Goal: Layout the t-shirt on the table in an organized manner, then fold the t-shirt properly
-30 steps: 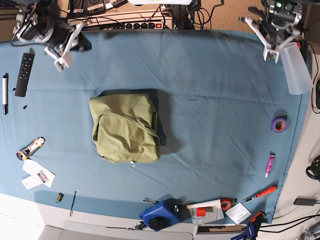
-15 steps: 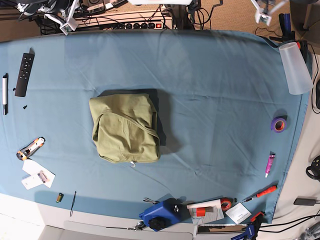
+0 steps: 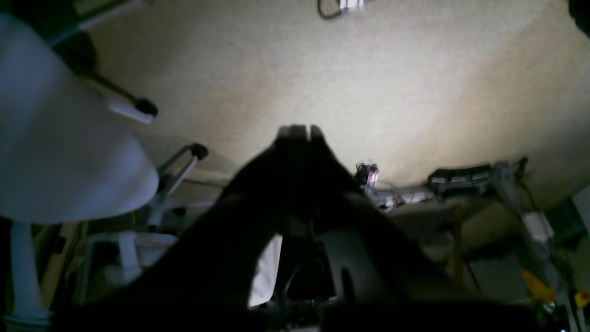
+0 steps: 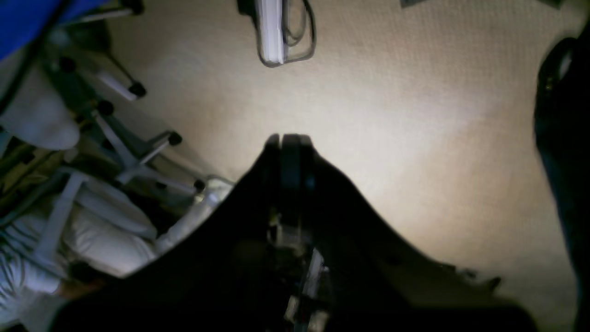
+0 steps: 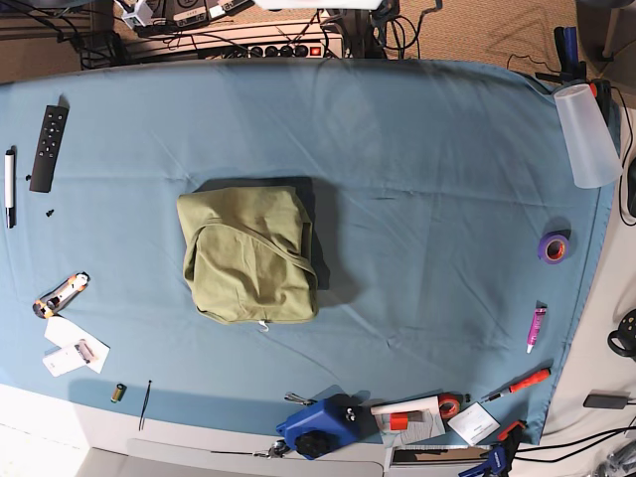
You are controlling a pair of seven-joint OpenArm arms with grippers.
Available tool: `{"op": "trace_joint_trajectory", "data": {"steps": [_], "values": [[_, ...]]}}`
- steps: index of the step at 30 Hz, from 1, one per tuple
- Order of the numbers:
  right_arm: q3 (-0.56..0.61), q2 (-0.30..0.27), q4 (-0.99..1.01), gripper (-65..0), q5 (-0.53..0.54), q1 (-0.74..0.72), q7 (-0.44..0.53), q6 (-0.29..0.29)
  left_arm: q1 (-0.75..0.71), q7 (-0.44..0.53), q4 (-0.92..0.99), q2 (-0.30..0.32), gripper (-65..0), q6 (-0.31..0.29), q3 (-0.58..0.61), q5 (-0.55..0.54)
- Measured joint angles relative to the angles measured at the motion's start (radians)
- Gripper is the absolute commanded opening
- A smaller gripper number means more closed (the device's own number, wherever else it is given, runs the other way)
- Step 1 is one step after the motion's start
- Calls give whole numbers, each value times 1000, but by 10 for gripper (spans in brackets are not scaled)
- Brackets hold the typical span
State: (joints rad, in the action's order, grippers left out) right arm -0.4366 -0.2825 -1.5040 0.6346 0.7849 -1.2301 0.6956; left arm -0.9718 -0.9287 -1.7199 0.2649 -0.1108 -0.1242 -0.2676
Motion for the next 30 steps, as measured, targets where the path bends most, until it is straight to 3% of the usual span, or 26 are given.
{"op": "trace_joint_trajectory", "data": {"steps": [5,8,12,15,19,22,24,28,30], "values": [[58,-27,153,-650,-127,-96,115,-2,135,119,247,-18,-650,-24,-2,5],[151,-44,256,-650,-209,-149,198,-1,214,152,425,-26,-650,-72,-1,4],[293,-57,380,-650,-394,-205,329,1,320,202,621,-40,-650,-66,-2,6],[378,-70,446,-650,-496,-246,426,0,377,294,727,-63,-650,-70,-2,3],[473,-65,507,-650,-525,-301,544,-26,430,489,842,-97,-650,-70,0,5],[525,-63,567,-650,-586,-332,674,-113,459,731,921,-107,-650,-68,-1,24],[553,-66,612,-650,-616,-357,729,-177,478,841,976,-118,-650,-39,-1,66],[596,-66,697,-650,-621,-421,849,-294,512,898,1083,-146,-650,37,-1,84],[610,-63,739,-650,-691,-447,920,-367,528,916,1122,-152,-650,63,-1,84]]}}
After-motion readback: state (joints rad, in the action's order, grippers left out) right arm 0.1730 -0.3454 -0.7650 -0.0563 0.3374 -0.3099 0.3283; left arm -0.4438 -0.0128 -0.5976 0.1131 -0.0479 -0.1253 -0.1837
